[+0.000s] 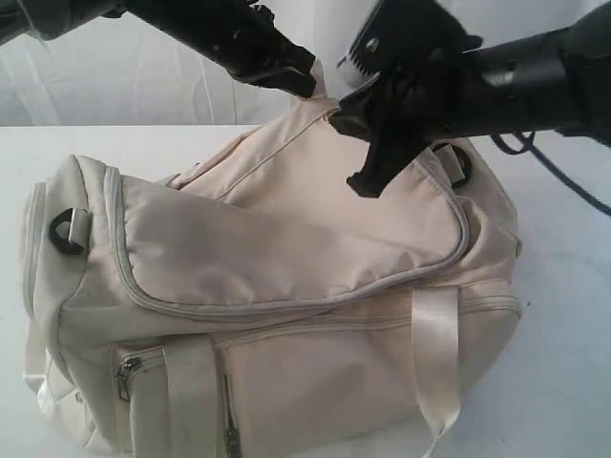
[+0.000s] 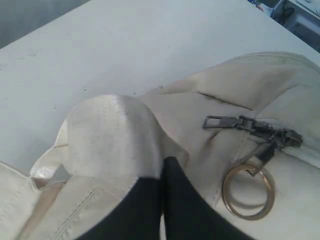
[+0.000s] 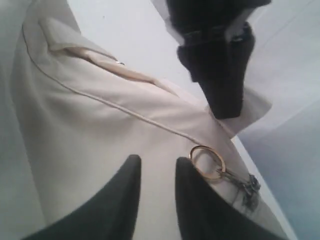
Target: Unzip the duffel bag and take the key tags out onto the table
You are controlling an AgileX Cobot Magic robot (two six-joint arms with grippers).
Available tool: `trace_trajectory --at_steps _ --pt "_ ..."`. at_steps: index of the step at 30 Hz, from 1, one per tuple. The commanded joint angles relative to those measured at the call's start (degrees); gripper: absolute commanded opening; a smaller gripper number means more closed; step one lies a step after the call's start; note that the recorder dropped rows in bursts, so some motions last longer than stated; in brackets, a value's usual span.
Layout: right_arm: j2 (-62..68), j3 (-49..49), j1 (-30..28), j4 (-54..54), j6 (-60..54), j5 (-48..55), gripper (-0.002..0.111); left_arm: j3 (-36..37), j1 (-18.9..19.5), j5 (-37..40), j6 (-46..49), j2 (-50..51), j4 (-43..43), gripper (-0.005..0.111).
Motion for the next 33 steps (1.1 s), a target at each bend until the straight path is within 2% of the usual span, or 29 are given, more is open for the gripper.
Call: trace_trajectory --at_steps 1,14,17,23,28,33 --pt "4.63 -0.40 1.21 1.08 -9.30 -10.25 0.050 -0.69 -0.32 0.12 0.04 -3.13 -5.71 0.000" --pt "10.28 -4.36 4.92 1.34 -9.82 -18.55 0.049 -0.69 -0.32 0.33 0.04 -3.13 -5.71 0.000" --pt "10.36 -4.36 4.92 1.34 -6.86 -22.11 0.041 -0.69 -0.32 0.33 0.04 -3.13 -5.71 0.000" --pt "10.64 -4.36 4.92 1.34 -5.74 -21.20 0.023 -0.69 -0.32 0.33 0.04 -3.13 -5.71 0.000" --pt "10.89 -4.36 4.92 1.34 -5.74 -21.20 0.002 -0.69 -0.32 0.33 0.04 -3.13 -5.49 0.000" --pt "8.79 -3.82 4.92 1.34 -3.92 -22.15 0.000 -0.69 -0.32 0.33 0.04 -2.85 -4.58 0.000"
